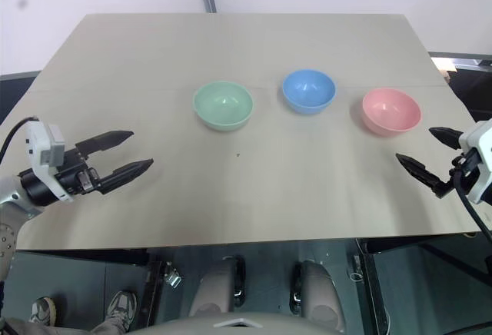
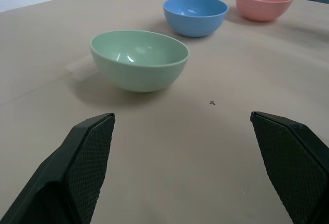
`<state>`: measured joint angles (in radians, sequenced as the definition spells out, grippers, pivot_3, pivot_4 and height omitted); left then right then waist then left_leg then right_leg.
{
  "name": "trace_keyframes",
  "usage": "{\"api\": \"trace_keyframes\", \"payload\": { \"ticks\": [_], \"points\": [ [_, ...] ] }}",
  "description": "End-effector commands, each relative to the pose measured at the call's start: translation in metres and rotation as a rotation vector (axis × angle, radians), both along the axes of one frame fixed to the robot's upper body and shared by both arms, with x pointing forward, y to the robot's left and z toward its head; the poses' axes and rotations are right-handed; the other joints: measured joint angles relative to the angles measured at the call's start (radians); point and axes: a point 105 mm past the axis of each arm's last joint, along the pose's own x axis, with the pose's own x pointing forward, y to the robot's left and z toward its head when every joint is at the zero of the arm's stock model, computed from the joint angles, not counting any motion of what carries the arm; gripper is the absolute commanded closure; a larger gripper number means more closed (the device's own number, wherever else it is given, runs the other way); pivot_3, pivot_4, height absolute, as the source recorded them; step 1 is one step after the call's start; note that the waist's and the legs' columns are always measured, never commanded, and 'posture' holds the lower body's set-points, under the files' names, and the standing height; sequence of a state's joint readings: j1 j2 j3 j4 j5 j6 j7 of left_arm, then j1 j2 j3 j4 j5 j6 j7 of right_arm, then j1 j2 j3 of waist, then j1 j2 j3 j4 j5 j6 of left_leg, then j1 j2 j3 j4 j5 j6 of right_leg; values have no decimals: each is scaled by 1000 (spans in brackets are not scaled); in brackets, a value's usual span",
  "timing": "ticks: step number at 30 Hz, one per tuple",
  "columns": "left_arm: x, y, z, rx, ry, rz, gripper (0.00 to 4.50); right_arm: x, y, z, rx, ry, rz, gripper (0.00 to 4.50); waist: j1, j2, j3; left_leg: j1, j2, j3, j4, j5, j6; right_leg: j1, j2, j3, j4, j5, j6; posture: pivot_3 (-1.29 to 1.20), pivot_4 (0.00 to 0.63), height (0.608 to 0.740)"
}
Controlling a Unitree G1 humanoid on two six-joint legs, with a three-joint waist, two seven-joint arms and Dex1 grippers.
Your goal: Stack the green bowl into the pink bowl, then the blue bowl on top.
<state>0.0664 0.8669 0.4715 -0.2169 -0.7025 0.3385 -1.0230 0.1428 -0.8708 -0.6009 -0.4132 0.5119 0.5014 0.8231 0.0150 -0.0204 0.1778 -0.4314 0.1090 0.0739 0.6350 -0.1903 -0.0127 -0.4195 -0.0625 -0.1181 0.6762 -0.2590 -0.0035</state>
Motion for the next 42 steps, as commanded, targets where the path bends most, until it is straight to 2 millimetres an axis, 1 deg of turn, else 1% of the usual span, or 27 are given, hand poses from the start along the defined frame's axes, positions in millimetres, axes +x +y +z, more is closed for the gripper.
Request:
{"api": "trace_keyframes", "payload": {
  "ticks": [1, 4, 6, 9, 11, 15, 18, 20, 23, 24, 25, 26, 27, 28, 30, 31, 32, 33, 35, 37, 38, 40, 42],
  "points": [
    [-1, -1, 15, 23, -26, -20, 37, 4, -4, 10, -29, -42, -20, 60, 0, 0, 0, 0, 0, 0, 0, 0, 0, 0, 0, 0, 0, 0, 0, 0, 150, 740],
    [2, -11, 22, -5, -22, -57, 37, 17, 1, 5, -53, -36, -34, 60, 0, 0, 0, 0, 0, 0, 0, 0, 0, 0, 0, 0, 0, 0, 0, 0, 150, 740],
    [0, -17, 23, -19, -13, -97, 37, 28, 7, 2, -79, -34, -46, 60, -3, 0, 0, 1, 0, 0, 1, 0, 0, 0, 0, 0, 1, 0, 0, 0, 150, 740],
    [-2, -28, 25, -28, -13, -168, 37, 46, 18, 0, -97, -39, -32, 60, -5, 1, 0, 1, 0, 1, 0, 0, 0, 0, 1, 1, 1, 0, 0, 0, 150, 740],
    [-4, -35, 26, -29, -14, -217, 37, 60, 22, -4, -111, -6, -43, 60, -3, 1, 0, 0, 0, 1, 0, 0, 0, -2, 1, 1, 1, 0, 0, 0, 150, 740],
    [-9, -49, 29, -32, -25, -316, 37, 94, 17, -14, -136, 65, -101, 60, -3, 1, 0, -1, 0, 3, 0, 0, 0, -2, 1, 2, 1, 0, 0, 0, 150, 740],
    [-16, -58, 31, -23, -30, -389, 37, 114, 11, -28, -198, 133, -111, 60, -1, 0, 0, -1, 0, 3, 0, 0, 0, -2, 1, 2, 1, 0, 0, 0, 150, 740],
    [-18, -60, 31, -5, -36, -411, 37, 124, 6, -36, -214, 192, -121, 60, -1, 1, 0, -1, 0, 3, 0, 0, 0, -2, 1, 2, 1, 1, 0, 0, 150, 740],
    [-21, -59, 31, 10, -36, -416, 37, 135, 0, -41, -218, 238, -143, 60, -3, 1, 1, -2, 0, 4, 0, 0, 0, -4, 1, 3, 2, 1, -1, 0, 150, 740],
    [-22, -59, 31, 12, -35, -415, 0, 138, -1, -41, -224, 242, -145, 586, -3, 1, 1, -1, 0, 5, 0, 0, 0, -4, 1, 4, 2, 2, -2, 0, 150, 740],
    [-23, -58, 30, 12, -33, -413, 0, 140, -2, -41, -228, 243, -146, 982, -3, 1, 1, -1, 0, 5, 0, 0, 0, -4, 1, 4, 2, 2, -3, 0, 150, 740],
    [-24, -57, 30, 14, -32, -410, 0, 142, -2, -40, -231, 243, -144, 1493, -4, 1, 1, -1, 0, 5, 0, 0, 0, -4, 1, 4, 2, 2, -3, 0, 150, 740],
    [-25, -57, 29, 14, -31, -407, 0, 143, -2, -39, -236, 242, -138, 2194, -4, 1, 1, -1, 0, 6, 0, 0, 0, -4, 1, 5, 2, 2, -3, 0, 150, 740],
    [-26, -56, 28, 11, -28, -403, 0, 143, 0, -38, -243, 238, -125, 2437, -4, 1, 1, -1, 0, 6, 0, 0, 0, -4, 1, 5, 2, 2, -3, 0, 150, 740],
    [-28, -55, 27, 8, -22, -395, 0, 142, 4, -35, -261, 223, -94, 3314, -4, 1, 1, -1, 0, 6, 0, 0, 0, -4, 1, 5, 2, 2, -3, 0, 150, 740],
    [-28, -54, 25, 5, -18, -387, 0, 141, 7, -33, -282, 203, -75, 3881, -4, 1, 1, -1, 0, 6, 0, 0, 0, -4, 1, 5, 2, 2, -3, 0, 150, 740],
    [-28, -53, 24, 3, -15, -377, 0, 140, 11, -30, -309, 175, -46, 4318, -4, 1, 1, -1, 0, 6, 0, 0, 0, -4, 1, 5, 2, 2, -3, 0, 150, 740],
    [-28, -50, 21, -1, -9, -360, 0, 134, 21, -29, -324, 158, 23, 4423, -4, 1, 1, -1, 0, 6, 0, 0, 0, -4, 1, 5, 2, 2, -2, 0, 150, 740],
    [-25, -44, 16, -17, -1, -314, 0, 119, 41, -28, -305, 157, 150, 4423, -1, 1, 1, -1, 0, 6, 0, 0, 0, -4, 1, 5, 2, 1, -1, 0, 150, 740],
    [-22, -33, 5, 7, 10, -258, 0, 97, 69, -26, -274, 139, 309, 4423, -1, 1, 1, 0, 0, 6, 0, 0, 0, -4, 1, 5, 2, 1, -1, 0, 150, 740],
    [-22, -30, 0, 21, 17, -246, 0, 87, 80, -26, -265, 138, 364, 4423, -1, 1, 1, -1, 0, 6, 0, 0, 0, -4, 1, 5, 2, 1, -1, 0, 150, 740],
    [-20, -24, -5, 8, 30, -202, 0, 64, 115, -29, -250, 134, 479, 4423, -2, 2, 1, -1, 0, 6, 0, 0, 0, -4, 1, 5, 2, 1, -1, 0, 150, 740],
    [-18, -20, -11, 22, 43, -176, 0, 48, 143, -34, -228, 134, 552, 4423, -4, 1, 1, 0, 1, 6, 0, 0, 0, -5, 1, 5, 3, 1, 0, 0, 150, 740]
  ]
}}
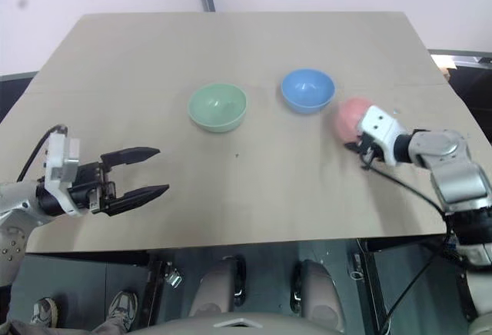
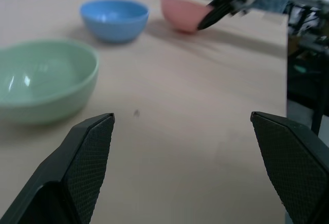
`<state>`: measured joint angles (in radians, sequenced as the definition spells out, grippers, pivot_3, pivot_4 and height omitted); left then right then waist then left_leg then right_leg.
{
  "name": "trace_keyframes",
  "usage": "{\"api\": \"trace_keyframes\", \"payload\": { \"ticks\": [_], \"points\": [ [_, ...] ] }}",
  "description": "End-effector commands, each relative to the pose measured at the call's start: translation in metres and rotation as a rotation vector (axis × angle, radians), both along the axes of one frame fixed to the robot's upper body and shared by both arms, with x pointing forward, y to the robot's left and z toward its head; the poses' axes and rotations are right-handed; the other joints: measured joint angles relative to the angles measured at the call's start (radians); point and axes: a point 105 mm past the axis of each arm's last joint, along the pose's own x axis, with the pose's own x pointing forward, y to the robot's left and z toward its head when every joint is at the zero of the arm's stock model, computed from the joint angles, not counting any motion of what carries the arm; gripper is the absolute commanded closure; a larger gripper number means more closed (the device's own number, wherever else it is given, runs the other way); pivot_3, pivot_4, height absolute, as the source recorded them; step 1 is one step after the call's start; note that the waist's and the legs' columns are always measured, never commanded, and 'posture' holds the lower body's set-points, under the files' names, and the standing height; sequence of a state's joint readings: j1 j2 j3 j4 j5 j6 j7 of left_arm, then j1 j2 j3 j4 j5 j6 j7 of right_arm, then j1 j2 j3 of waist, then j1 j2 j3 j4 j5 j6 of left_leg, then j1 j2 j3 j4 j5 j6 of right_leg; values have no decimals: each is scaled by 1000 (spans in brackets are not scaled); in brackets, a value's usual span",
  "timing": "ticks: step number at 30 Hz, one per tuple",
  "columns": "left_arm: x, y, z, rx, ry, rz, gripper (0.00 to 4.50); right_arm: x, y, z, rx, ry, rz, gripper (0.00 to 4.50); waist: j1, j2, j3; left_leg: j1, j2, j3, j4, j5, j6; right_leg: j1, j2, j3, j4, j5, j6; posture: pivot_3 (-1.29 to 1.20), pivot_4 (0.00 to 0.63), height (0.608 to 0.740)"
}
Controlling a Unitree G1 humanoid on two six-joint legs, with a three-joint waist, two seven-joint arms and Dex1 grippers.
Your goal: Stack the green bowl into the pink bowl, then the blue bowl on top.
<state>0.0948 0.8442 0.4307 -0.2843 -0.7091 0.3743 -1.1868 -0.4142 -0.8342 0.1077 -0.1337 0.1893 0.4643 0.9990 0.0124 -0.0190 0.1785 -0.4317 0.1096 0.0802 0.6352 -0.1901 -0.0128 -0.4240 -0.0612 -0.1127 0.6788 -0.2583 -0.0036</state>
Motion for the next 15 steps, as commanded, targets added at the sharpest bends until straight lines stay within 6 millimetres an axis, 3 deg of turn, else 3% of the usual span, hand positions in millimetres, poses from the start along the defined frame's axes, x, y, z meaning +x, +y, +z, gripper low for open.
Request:
{"api": "trace_keyframes", "payload": {
  "ticks": [1, 10, 14, 15],
  "points": [
    [3, 10, 0, 27, -36, 54, 0, -26, 53, 13, 52, -54, 147, 4423, -2, 0, 0, 0, 0, 0, 0, 0, 0, 0, 0, 0, 0, 0, 0, 0, 150, 740],
    [9, 13, -6, 53, -36, 69, 0, -19, 122, -9, 68, -55, 205, 4423, 0, -1, -1, -1, 0, -2, 2, 0, 0, 0, 0, -2, 1, 0, 0, 0, 150, 740],
    [10, 11, -6, 63, -36, 75, 0, -19, 130, -13, 51, -35, 255, 2853, 2, -1, -1, -1, 0, -2, 1, 0, 0, 1, 0, -2, 1, 1, -2, 0, 150, 740],
    [10, 11, -6, 74, -45, 89, 0, -19, 131, -9, 55, -52, 258, 2289, 2, -1, -1, -1, 0, -2, 1, 0, 0, 0, 0, -2, 1, 2, -3, 0, 150, 740]
  ]
}}
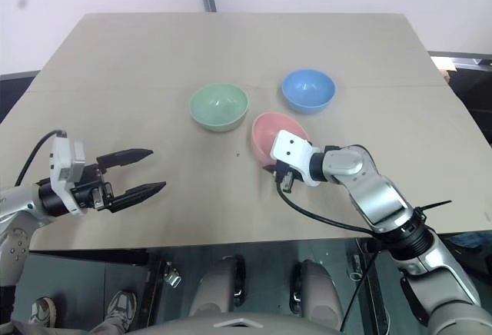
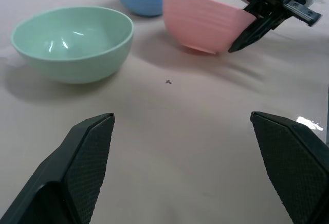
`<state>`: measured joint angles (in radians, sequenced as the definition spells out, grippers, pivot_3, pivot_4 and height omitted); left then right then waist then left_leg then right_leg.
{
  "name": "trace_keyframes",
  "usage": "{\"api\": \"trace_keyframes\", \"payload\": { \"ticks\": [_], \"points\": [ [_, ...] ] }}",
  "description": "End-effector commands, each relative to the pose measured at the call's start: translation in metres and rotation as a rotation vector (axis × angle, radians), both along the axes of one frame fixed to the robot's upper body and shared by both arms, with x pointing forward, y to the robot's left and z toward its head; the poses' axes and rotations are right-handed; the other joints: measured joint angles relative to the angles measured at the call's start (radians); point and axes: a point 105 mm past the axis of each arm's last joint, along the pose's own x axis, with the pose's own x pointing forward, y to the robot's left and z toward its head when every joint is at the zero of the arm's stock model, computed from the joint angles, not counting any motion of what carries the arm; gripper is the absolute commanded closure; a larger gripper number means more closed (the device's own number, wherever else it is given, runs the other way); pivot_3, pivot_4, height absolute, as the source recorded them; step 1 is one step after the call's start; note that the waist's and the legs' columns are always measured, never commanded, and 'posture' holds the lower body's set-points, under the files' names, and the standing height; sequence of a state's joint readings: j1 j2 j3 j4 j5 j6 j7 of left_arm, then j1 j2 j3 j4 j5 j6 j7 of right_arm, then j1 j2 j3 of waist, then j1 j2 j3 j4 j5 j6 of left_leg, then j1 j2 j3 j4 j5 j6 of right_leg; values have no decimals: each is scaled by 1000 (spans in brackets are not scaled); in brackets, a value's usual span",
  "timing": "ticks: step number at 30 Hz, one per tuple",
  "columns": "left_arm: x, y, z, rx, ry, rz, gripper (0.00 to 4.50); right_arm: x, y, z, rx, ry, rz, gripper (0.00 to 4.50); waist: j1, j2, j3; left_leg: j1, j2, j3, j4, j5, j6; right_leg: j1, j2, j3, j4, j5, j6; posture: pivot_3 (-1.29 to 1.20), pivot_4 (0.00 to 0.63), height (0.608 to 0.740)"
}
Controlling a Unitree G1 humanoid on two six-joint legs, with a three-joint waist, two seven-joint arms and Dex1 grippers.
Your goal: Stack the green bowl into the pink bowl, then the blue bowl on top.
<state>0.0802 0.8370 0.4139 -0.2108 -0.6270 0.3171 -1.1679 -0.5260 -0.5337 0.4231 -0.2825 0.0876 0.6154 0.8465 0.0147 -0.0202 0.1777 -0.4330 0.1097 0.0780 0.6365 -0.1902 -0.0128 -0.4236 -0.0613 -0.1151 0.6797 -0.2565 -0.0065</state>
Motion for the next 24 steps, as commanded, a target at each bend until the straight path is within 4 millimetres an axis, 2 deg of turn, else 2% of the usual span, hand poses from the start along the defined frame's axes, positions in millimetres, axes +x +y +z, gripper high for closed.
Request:
{"api": "trace_keyframes", "payload": {
  "ticks": [1, 3, 4, 7, 9, 10, 12, 13, 16, 19, 22, 24],
  "points": [
    [2, -2, 7, 41, -68, 35, 0, -1, 4, 17, 17, -64, 38, 1812, -1, 0, 0, 0, 0, 0, 0, 0, 0, 0, 0, 0, 0, 0, 0, 0, 150, 740],
    [7, -2, 10, 103, -129, 91, 0, -6, 3, 31, 58, -74, 67, 849, -2, 0, 0, 0, 0, 0, 0, 0, 0, 0, 0, 0, 0, 0, 0, 0, 150, 740],
    [9, -2, 11, 128, -152, 111, 0, -9, 3, 36, 74, -73, 82, 849, -2, 0, 0, 0, 0, 0, 0, 0, 0, 0, 0, 0, 0, 0, 0, 0, 150, 740],
    [24, -7, 25, 240, -218, 158, 0, -28, -1, 68, 184, -56, 140, 849, 2, 0, 0, 0, 0, -1, 0, 0, 0, 0, 0, 0, 0, 0, 0, 0, 150, 740],
    [38, -9, 34, 306, -244, 192, 0, -34, -4, 78, 211, -56, 145, 849, 3, -1, 0, 0, 0, -2, 0, 0, 0, 1, 0, -2, 0, 0, 0, 0, 150, 740],
    [51, -12, 38, 405, -253, 201, 0, -34, -7, 82, 214, -62, 133, 849, 4, -1, 0, 1, 0, -2, 0, 0, 0, 1, 0, -2, 0, -1, 2, 0, 150, 740],
    [69, -29, 47, 585, -327, 111, 0, -34, -12, 86, 209, -76, 105, 849, 20, -1, 0, 1, 0, -4, 1, 0, 0, 3, 0, -3, 0, -2, 3, 0, 150, 740],
    [79, -32, 46, 690, -336, 85, 0, -34, -16, 87, 207, -78, 85, 849, 20, -1, -1, 1, 0, -5, 2, 0, 0, 4, 0, -5, 0, -2, 3, 0, 150, 740],
    [99, -46, 43, 811, -375, 12, 0, -32, -23, 87, 200, -93, 35, 849, 20, 0, -1, 2, -1, -2, 1, 0, 0, 4, 0, -2, -1, -1, 3, 0, 150, 740],
    [115, -62, 24, 970, -377, -112, 0, -31, -33, 87, 201, -108, -29, 849, 20, 0, -1, 1, -1, -1, 1, 0, 0, 2, 1, 0, -1, 0, -1, 0, 150, 740],
    [126, -63, 6, 1084, -374, -183, 0, -33, -39, 88, 203, -120, -73, 849, 19, 0, -1, -2, -1, 0, 0, 0, 0, -1, 2, 1, -1, 1, -1, 0, 150, 740],
    [131, -68, -1, 1101, -384, -234, 590, -35, -44, 87, 200, -131, -105, 815, 17, -1, 0, -2, -1, 1, 0, 0, 0, -1, 2, 2, 0, 1, -1, 0, 150, 740]
  ]
}}
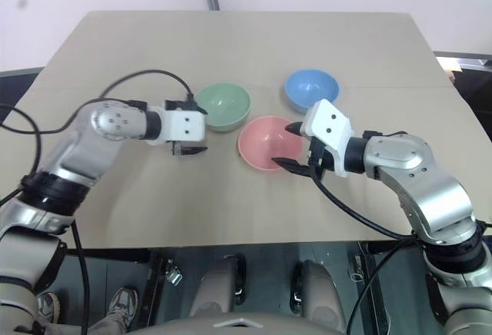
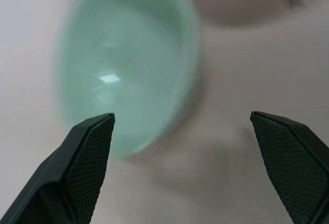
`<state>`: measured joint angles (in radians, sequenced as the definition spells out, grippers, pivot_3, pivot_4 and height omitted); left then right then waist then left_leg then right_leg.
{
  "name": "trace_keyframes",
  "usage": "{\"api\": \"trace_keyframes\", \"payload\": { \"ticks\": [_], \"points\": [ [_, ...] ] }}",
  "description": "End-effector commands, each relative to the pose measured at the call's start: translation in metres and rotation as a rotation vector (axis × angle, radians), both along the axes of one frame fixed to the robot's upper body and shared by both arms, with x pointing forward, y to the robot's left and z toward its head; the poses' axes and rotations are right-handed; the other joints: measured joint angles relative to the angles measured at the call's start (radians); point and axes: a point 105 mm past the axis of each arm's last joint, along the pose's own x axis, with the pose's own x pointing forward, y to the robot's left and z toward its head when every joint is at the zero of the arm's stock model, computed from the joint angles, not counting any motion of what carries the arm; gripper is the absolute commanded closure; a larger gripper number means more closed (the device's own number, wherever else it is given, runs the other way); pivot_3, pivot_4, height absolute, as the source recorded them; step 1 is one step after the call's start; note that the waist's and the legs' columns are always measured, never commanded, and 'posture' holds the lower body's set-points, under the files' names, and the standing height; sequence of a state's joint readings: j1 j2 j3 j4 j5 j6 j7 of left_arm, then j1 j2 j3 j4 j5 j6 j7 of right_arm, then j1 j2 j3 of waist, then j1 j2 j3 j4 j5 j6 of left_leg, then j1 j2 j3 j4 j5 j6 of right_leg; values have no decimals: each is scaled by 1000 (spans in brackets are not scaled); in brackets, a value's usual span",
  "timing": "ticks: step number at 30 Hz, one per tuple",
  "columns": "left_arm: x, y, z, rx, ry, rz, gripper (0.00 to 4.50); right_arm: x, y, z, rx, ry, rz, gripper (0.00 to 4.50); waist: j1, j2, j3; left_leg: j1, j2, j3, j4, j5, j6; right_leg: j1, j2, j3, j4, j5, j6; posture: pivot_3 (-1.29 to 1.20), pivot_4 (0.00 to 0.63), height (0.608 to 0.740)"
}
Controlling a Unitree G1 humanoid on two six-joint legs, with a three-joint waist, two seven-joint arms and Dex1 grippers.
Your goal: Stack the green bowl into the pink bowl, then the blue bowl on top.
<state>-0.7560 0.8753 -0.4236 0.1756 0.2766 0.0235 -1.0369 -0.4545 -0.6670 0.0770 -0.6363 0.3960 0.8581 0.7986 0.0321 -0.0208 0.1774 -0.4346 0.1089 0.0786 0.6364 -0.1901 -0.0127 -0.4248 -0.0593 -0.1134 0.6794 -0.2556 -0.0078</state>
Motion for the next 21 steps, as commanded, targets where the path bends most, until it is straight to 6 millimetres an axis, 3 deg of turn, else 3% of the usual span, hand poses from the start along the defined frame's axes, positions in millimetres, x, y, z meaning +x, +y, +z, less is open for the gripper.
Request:
{"api": "trace_keyframes", "payload": {
  "ticks": [1, 2, 3, 4, 5, 10, 21],
  "points": [
    [8, -5, 3, 60, -29, -69, 866, -7, -8, 13, 7, -69, -44, 815, 0, 0, 0, 0, 0, 0, 0, 0, 0, 0, 0, 0, 0, 0, 0, 0, 150, 740],
    [10, -7, 3, 68, -29, -85, 866, -8, -11, 13, 4, -72, -65, 815, 4, 0, 0, 0, 0, 0, 0, 0, 0, 0, 0, 0, 0, 0, 0, 0, 150, 740],
    [12, -8, 4, 70, -34, -92, 1493, -10, -14, 13, 4, -73, -82, 815, 4, 0, 0, 0, 0, 0, 1, 0, 0, 0, 0, 0, 1, 0, 0, 0, 150, 740],
    [15, -9, 6, 76, -47, -101, 1601, -11, -18, 12, 5, -73, -100, 815, 4, 0, 0, 0, 0, 0, 1, 0, 0, 0, 0, 1, 1, -2, 4, 0, 150, 740],
    [16, -9, 8, 80, -56, -106, 1990, -13, -19, 12, 7, -72, -111, 815, 5, 0, 0, 0, 0, 0, 2, 0, 0, 0, 0, 1, 1, -2, 4, 0, 150, 740],
    [14, -17, 28, 3, -73, -145, 4395, -16, -26, 10, 14, -71, -158, 815, 4, 0, 0, 0, 0, 0, 2, 0, 0, 1, 0, 1, 1, -2, 3, 0, 150, 740],
    [-42, -81, 87, -225, -58, -455, 4395, -7, -44, 7, 7, -70, -236, 815, 3, -1, 0, 1, 0, -1, 4, 0, 0, 2, 0, 0, 2, -2, 3, 0, 150, 740]
  ]
}}
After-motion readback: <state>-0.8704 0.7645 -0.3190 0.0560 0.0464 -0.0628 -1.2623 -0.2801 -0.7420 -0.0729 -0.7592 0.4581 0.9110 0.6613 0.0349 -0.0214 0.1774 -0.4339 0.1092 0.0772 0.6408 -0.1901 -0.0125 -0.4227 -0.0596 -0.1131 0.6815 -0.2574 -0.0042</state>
